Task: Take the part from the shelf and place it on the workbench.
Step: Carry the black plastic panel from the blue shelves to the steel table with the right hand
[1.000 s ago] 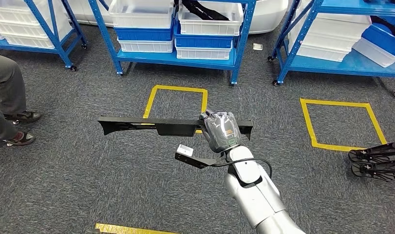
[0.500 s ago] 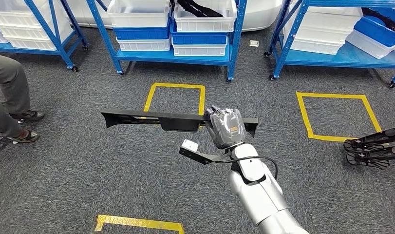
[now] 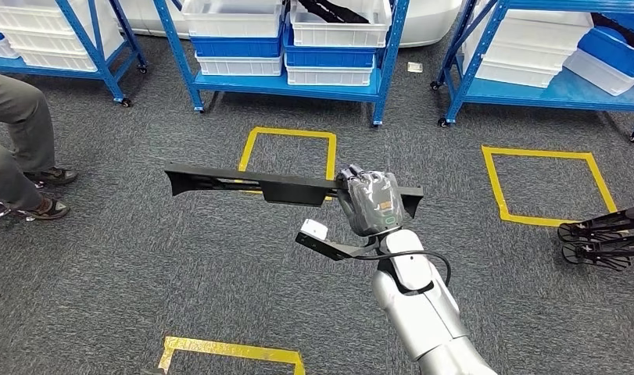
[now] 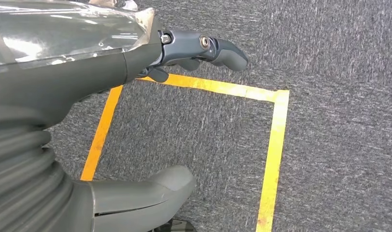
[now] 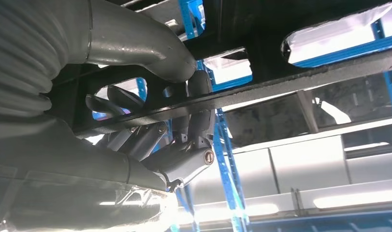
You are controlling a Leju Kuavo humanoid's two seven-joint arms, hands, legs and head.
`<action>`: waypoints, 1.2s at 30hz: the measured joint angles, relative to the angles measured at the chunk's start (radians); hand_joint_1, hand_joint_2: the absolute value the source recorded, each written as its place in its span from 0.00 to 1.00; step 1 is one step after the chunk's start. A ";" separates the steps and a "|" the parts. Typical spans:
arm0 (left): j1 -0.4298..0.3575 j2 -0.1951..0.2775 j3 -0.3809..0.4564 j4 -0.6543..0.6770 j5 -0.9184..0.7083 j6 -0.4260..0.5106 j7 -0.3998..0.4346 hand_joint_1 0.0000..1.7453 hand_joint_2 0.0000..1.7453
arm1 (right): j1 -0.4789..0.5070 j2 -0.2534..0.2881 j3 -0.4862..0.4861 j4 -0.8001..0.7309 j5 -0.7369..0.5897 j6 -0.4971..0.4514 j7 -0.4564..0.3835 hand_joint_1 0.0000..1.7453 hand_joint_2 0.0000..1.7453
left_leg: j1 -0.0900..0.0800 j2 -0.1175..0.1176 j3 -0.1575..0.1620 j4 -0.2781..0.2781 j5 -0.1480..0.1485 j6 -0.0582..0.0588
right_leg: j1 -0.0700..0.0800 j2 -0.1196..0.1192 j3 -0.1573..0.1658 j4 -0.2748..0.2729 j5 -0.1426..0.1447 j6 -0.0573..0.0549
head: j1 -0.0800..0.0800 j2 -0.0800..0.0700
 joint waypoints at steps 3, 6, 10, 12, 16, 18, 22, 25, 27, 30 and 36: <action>0.000 0.000 0.000 0.000 -0.002 0.002 0.001 0.00 1.00 | 0.000 0.000 -0.008 0.000 -0.014 -0.001 -0.006 1.00 1.00 | -0.004 0.000 -0.007 0.006 0.001 0.010 | -0.010 0.000 -0.005 -0.004 0.007 0.011 | 0.000 0.000; -0.001 0.000 0.000 0.000 -0.003 0.004 0.003 0.00 1.00 | 0.000 0.000 -0.012 0.000 -0.019 -0.002 -0.010 1.00 1.00 | -0.006 0.001 -0.010 0.006 0.004 0.019 | -0.013 0.001 -0.008 -0.006 0.012 0.019 | 0.000 0.000; -0.002 -0.002 0.000 0.000 -0.004 0.005 0.004 0.00 1.00 | 0.001 -0.002 -0.021 -0.002 -0.019 -0.009 -0.010 1.00 1.00 | 0.004 0.020 -0.006 -0.015 0.022 0.043 | -0.013 0.002 -0.058 0.094 -0.045 0.016 | 0.003 0.000; -0.002 -0.003 0.000 0.000 -0.004 0.003 0.004 0.00 1.00 | 0.004 -0.006 -0.024 -0.002 -0.019 -0.012 -0.009 1.00 1.00 | 0.004 0.030 -0.010 -0.015 0.024 0.046 | -0.013 0.002 -0.122 0.234 -0.105 0.011 | 0.006 0.000; -0.002 -0.006 0.000 0.000 -0.004 -0.003 0.004 0.00 1.00 | 0.014 -0.013 -0.027 -0.002 -0.017 -0.012 -0.007 1.00 1.00 | 0.004 0.051 -0.013 -0.014 0.026 0.042 | -0.013 -0.001 -0.124 0.259 -0.104 0.028 | 0.007 0.000; -0.002 -0.007 0.000 0.000 -0.005 -0.004 0.004 0.00 1.00 | 0.015 -0.015 -0.027 -0.002 -0.016 -0.012 -0.007 1.00 1.00 | 0.003 0.064 -0.013 -0.010 0.025 0.035 | -0.014 -0.035 -0.047 0.114 -0.054 0.037 | 0.008 0.000; -0.002 -0.007 0.000 0.000 -0.005 -0.006 0.003 0.00 1.00 | 0.013 -0.014 -0.029 -0.003 -0.015 -0.014 -0.005 1.00 1.00 | -0.002 0.095 -0.011 -0.004 0.023 0.010 | -0.002 -0.056 -0.003 0.009 -0.010 0.006 | 0.009 0.000; -0.002 -0.006 0.000 0.000 -0.007 -0.007 0.002 0.00 1.00 | 0.013 -0.013 -0.031 -0.003 -0.014 -0.015 -0.003 1.00 1.00 | 0.009 0.073 -0.024 0.028 -0.009 -0.008 | -0.013 -0.023 -0.005 0.008 0.004 -0.023 | 0.007 0.000; -0.001 -0.005 0.000 0.000 -0.010 -0.008 0.001 0.00 1.00 | 0.014 -0.011 -0.032 -0.003 -0.010 -0.015 -0.001 1.00 1.00 | 0.013 0.023 -0.070 0.142 -0.083 -0.015 | -0.013 -0.002 -0.009 0.007 0.012 -0.036 | 0.003 0.000; 0.001 -0.005 0.000 0.000 -0.011 -0.010 0.001 0.00 1.00 | 0.021 -0.010 -0.032 -0.002 -0.006 -0.016 0.000 1.00 1.00 | 0.014 0.004 -0.132 0.293 -0.143 -0.016 | -0.006 0.035 -0.015 0.009 0.015 -0.042 | -0.001 0.000; 0.000 -0.002 0.000 0.000 -0.013 -0.010 0.001 0.00 1.00 | 0.023 -0.010 -0.033 -0.004 -0.002 -0.017 0.008 1.00 1.00 | 0.016 -0.062 0.002 0.038 -0.023 0.009 | -0.001 0.097 -0.020 0.016 0.018 -0.037 | -0.001 0.000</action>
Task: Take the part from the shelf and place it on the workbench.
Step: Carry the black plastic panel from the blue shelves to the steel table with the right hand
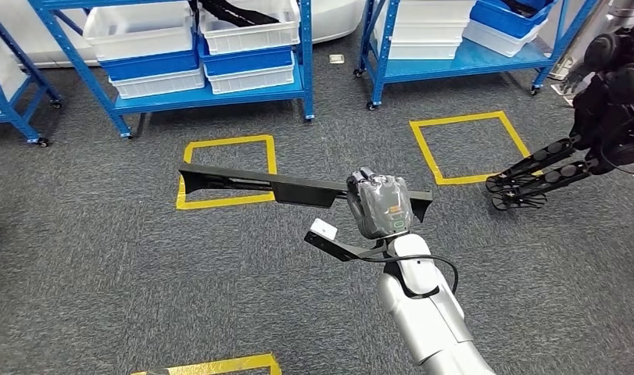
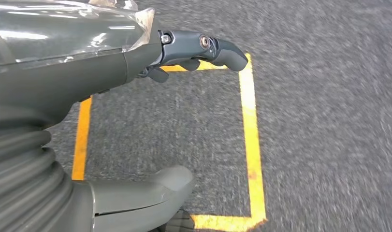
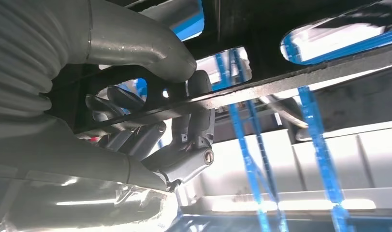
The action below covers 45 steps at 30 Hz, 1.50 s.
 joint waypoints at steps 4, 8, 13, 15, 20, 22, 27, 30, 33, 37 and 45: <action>-0.003 0.000 0.000 0.000 -0.001 0.000 -0.001 0.00 1.00 | 0.001 -0.004 -0.006 -0.004 0.001 -0.003 0.004 1.00 1.00 | -0.002 0.017 0.016 -0.040 0.008 0.012 | -0.002 0.021 -0.020 -0.001 0.009 0.021 | -0.004 0.000; -0.004 -0.001 0.000 -0.001 -0.005 -0.001 -0.002 0.00 1.00 | -0.003 -0.011 -0.016 -0.011 0.002 -0.008 0.009 1.00 1.00 | -0.002 0.069 0.023 -0.061 0.020 0.027 | 0.001 -0.076 -0.114 0.179 -0.075 0.021 | 0.005 0.000; -0.005 -0.003 0.000 0.000 -0.010 -0.004 -0.001 0.00 1.00 | 0.007 -0.026 -0.030 -0.019 0.009 -0.010 0.014 1.00 1.00 | -0.002 0.133 0.022 -0.059 0.019 0.022 | -0.012 -0.105 -0.089 0.160 -0.059 0.055 | 0.006 0.000; -0.007 -0.004 0.000 0.000 -0.011 -0.005 0.000 0.00 1.00 | 0.006 -0.030 -0.035 -0.028 0.011 -0.011 0.016 1.00 1.00 | -0.006 0.153 0.022 -0.055 0.016 0.012 | -0.008 -0.139 -0.016 0.027 -0.019 0.057 | 0.006 0.000; -0.015 -0.005 0.000 -0.001 -0.012 -0.013 0.003 0.00 1.00 | 0.009 -0.040 -0.049 -0.047 0.014 -0.015 0.022 1.00 1.00 | -0.004 0.165 0.021 -0.042 0.002 -0.015 | -0.010 -0.112 -0.003 -0.013 0.005 0.020 | 0.002 0.000; -0.016 -0.004 0.000 -0.002 -0.012 -0.014 0.003 0.00 1.00 | 0.010 -0.041 -0.051 -0.054 0.016 -0.015 0.022 1.00 1.00 | 0.002 0.111 -0.010 0.031 -0.051 -0.022 | -0.017 -0.094 -0.004 -0.015 0.012 0.004 | -0.003 0.000; -0.012 -0.003 0.001 -0.002 -0.004 -0.021 0.003 0.00 1.00 | 0.023 -0.044 -0.053 -0.062 0.021 -0.015 0.024 1.00 1.00 | 0.003 0.063 -0.098 0.228 -0.121 -0.019 | -0.004 -0.034 -0.011 -0.012 0.018 -0.009 | -0.009 0.000; -0.012 -0.002 0.008 -0.002 0.001 -0.028 0.000 0.00 1.00 | 0.028 -0.044 -0.053 -0.074 0.028 -0.014 0.028 1.00 1.00 | 0.006 0.015 -0.005 0.045 -0.030 -0.005 | -0.001 0.002 -0.013 -0.005 0.018 -0.007 | -0.009 0.000; -0.014 -0.002 0.014 -0.002 0.001 -0.033 -0.001 0.00 1.00 | 0.032 -0.047 -0.055 -0.087 0.031 -0.013 0.033 1.00 1.00 | 0.005 -0.019 0.029 -0.023 -0.019 0.004 | 0.002 0.025 -0.025 0.000 0.023 0.003 | -0.008 0.000; -0.020 -0.005 0.017 -0.003 0.002 -0.035 -0.004 0.00 1.00 | 0.053 -0.059 -0.065 -0.114 0.034 -0.013 0.037 1.00 1.00 | 0.001 0.027 0.036 -0.050 -0.002 0.021 | 0.001 0.011 -0.048 0.008 0.024 0.026 | -0.006 0.000; -0.017 -0.007 0.029 -0.003 0.011 -0.052 -0.009 0.00 1.00 | 0.082 -0.085 -0.077 -0.145 0.052 -0.013 0.052 1.00 1.00 | -0.003 0.137 0.042 -0.064 0.004 0.027 | -0.011 -0.107 -0.112 0.167 -0.041 0.049 | 0.005 0.000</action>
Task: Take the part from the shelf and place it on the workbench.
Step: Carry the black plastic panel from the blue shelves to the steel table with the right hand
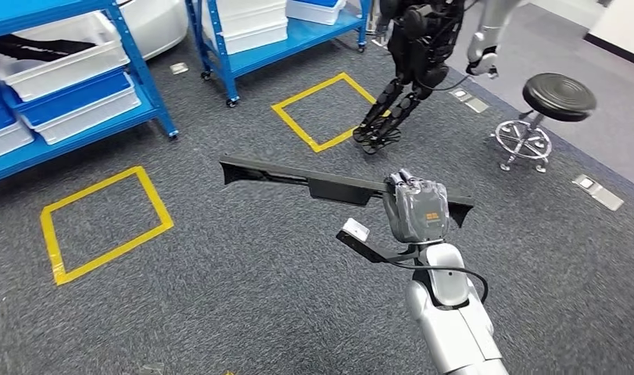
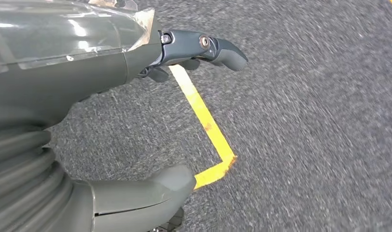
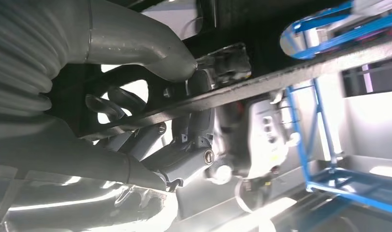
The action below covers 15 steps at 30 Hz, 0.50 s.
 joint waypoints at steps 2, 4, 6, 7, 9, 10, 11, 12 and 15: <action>-0.003 -0.002 0.001 0.000 -0.010 -0.002 0.003 0.00 1.00 | 0.007 -0.005 -0.006 -0.018 0.007 0.000 0.008 1.00 1.00 | -0.005 0.021 0.003 0.002 -0.005 -0.009 | 0.005 -0.044 0.079 -0.142 0.039 0.003 | 0.000 0.000; -0.008 -0.003 0.001 0.000 -0.023 -0.004 0.007 0.00 1.00 | 0.017 -0.010 -0.014 -0.039 0.015 0.000 0.017 1.00 1.00 | -0.011 0.039 0.006 0.004 -0.009 -0.020 | 0.014 -0.056 0.102 -0.187 0.051 -0.009 | -0.002 0.000; -0.016 -0.005 0.001 0.000 -0.031 -0.004 0.012 0.00 1.00 | 0.033 -0.017 -0.025 -0.057 0.019 0.000 0.022 1.00 1.00 | -0.007 0.049 0.009 0.004 -0.013 -0.031 | 0.011 -0.032 0.101 -0.189 0.057 -0.023 | -0.005 0.000; -0.020 -0.006 0.001 0.000 -0.033 -0.004 0.013 0.00 1.00 | 0.040 -0.021 -0.030 -0.065 0.019 0.000 0.023 1.00 1.00 | -0.004 0.035 0.007 0.013 -0.023 -0.036 | 0.006 -0.021 0.101 -0.190 0.060 -0.030 | -0.006 0.000; -0.024 -0.007 0.000 0.000 -0.035 -0.004 0.015 0.00 1.00 | 0.049 -0.025 -0.035 -0.076 0.020 -0.001 0.024 1.00 1.00 | 0.003 -0.023 -0.022 0.087 -0.078 -0.044 | -0.004 0.002 0.102 -0.193 0.066 -0.046 | -0.011 0.000; -0.024 -0.007 0.000 0.000 -0.035 -0.004 0.016 0.00 1.00 | 0.051 -0.025 -0.035 -0.080 0.021 -0.001 0.024 1.00 1.00 | 0.003 -0.051 -0.051 0.156 -0.117 -0.045 | -0.001 0.014 0.101 -0.192 0.068 -0.051 | -0.014 0.000; -0.024 -0.007 0.000 0.000 -0.035 -0.004 0.017 0.00 1.00 | 0.055 -0.026 -0.036 -0.082 0.021 -0.001 0.024 1.00 1.00 | 0.003 -0.066 -0.085 0.230 -0.151 -0.045 | 0.001 0.028 0.100 -0.192 0.069 -0.054 | -0.015 0.000; -0.024 -0.007 0.000 0.000 -0.037 -0.004 0.017 0.00 1.00 | 0.060 -0.027 -0.036 -0.083 0.021 -0.001 0.024 1.00 1.00 | 0.003 -0.071 -0.111 0.282 -0.167 -0.045 | 0.004 0.042 0.100 -0.192 0.069 -0.055 | -0.016 0.000; -0.027 -0.007 -0.001 0.000 -0.050 -0.006 0.013 0.00 1.00 | 0.080 -0.034 -0.041 -0.090 0.021 -0.002 0.024 1.00 1.00 | 0.004 -0.083 -0.091 0.225 -0.103 -0.036 | 0.008 0.087 0.101 -0.187 0.069 -0.056 | -0.016 0.000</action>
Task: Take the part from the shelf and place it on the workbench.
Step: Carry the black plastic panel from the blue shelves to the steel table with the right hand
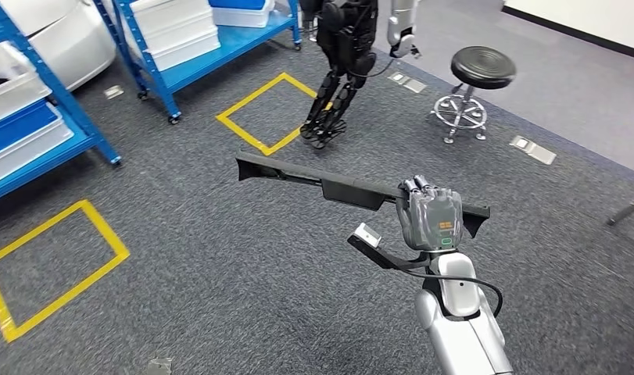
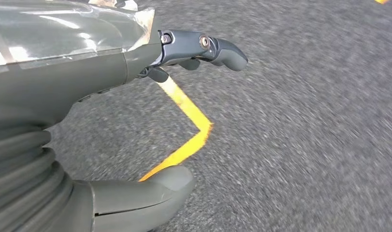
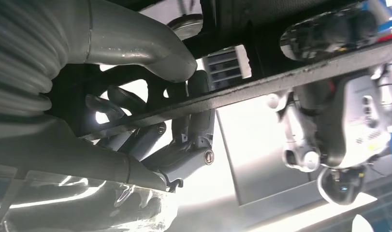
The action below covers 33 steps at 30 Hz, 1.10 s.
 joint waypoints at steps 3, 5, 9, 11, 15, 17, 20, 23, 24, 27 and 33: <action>-0.011 0.000 -0.006 0.000 -0.027 0.000 0.007 0.00 1.00 | 0.023 -0.015 -0.011 -0.020 -0.006 -0.008 0.000 1.00 1.00 | 0.002 -0.061 0.081 -0.176 0.076 0.015 | 0.004 0.033 -0.007 0.007 0.002 0.005 | 0.001 0.000; -0.019 -0.001 -0.014 0.000 -0.046 0.001 0.020 0.00 1.00 | 0.046 -0.032 -0.025 -0.040 -0.012 -0.017 0.000 1.00 1.00 | -0.003 -0.064 0.088 -0.196 0.079 0.020 | 0.003 0.052 -0.017 0.007 0.007 0.017 | 0.001 0.000; -0.037 -0.008 -0.030 -0.001 -0.068 -0.002 0.033 0.00 1.00 | 0.085 -0.079 -0.061 -0.077 -0.033 -0.029 -0.002 1.00 1.00 | -0.005 -0.014 0.099 -0.227 0.100 0.045 | 0.007 -0.004 -0.060 0.058 -0.018 0.035 | 0.008 0.000; -0.040 -0.009 -0.036 -0.001 -0.070 -0.012 0.033 0.00 1.00 | 0.094 -0.098 -0.075 -0.086 -0.055 -0.033 -0.009 1.00 1.00 | -0.008 0.015 0.100 -0.231 0.103 0.050 | 0.002 -0.052 -0.123 0.190 -0.076 0.034 | 0.013 0.000; -0.045 -0.012 -0.040 -0.001 -0.074 -0.021 0.027 0.00 1.00 | 0.129 -0.130 -0.097 -0.097 -0.079 -0.038 -0.020 1.00 1.00 | -0.010 0.071 0.100 -0.229 0.100 0.046 | -0.013 -0.071 -0.136 0.240 -0.085 0.066 | 0.015 0.000; -0.047 -0.014 -0.043 -0.001 -0.076 -0.019 0.027 0.00 1.00 | 0.144 -0.139 -0.106 -0.106 -0.083 -0.041 -0.021 1.00 1.00 | -0.012 0.094 0.102 -0.224 0.093 0.036 | -0.015 -0.116 -0.049 0.092 -0.040 0.081 | 0.016 0.000; -0.047 -0.014 -0.045 -0.002 -0.080 -0.013 0.028 0.00 1.00 | 0.167 -0.144 -0.117 -0.126 -0.089 -0.054 -0.021 1.00 1.00 | -0.020 0.122 0.108 -0.219 0.081 0.018 | -0.003 -0.144 -0.003 0.008 -0.016 0.060 | 0.014 0.000; -0.045 -0.015 -0.046 -0.002 -0.081 -0.011 0.029 0.00 1.00 | 0.190 -0.148 -0.133 -0.143 -0.091 -0.061 -0.021 1.00 1.00 | -0.011 0.115 0.108 -0.203 0.061 0.003 | -0.009 -0.107 -0.005 0.005 -0.010 0.034 | 0.009 0.000; -0.044 -0.015 -0.046 -0.002 -0.082 -0.011 0.028 0.00 1.00 | 0.193 -0.149 -0.137 -0.147 -0.091 -0.062 -0.020 1.00 1.00 | -0.008 0.090 0.097 -0.174 0.038 -0.001 | -0.012 -0.095 -0.005 0.005 -0.008 0.026 | 0.007 0.000; -0.032 -0.014 -0.046 -0.001 -0.084 -0.013 0.028 0.00 1.00 | 0.198 -0.148 -0.141 -0.153 -0.092 -0.064 -0.020 1.00 1.00 | -0.005 0.020 0.015 0.004 -0.061 -0.002 | -0.007 -0.061 -0.008 0.004 -0.002 0.009 | 0.001 0.000; -0.023 -0.012 -0.046 0.000 -0.093 -0.012 0.033 0.00 1.00 | 0.219 -0.144 -0.153 -0.158 -0.092 -0.065 -0.020 1.00 1.00 | -0.007 -0.026 0.040 -0.077 0.031 0.027 | 0.006 0.013 -0.011 0.007 0.003 0.004 | 0.001 0.000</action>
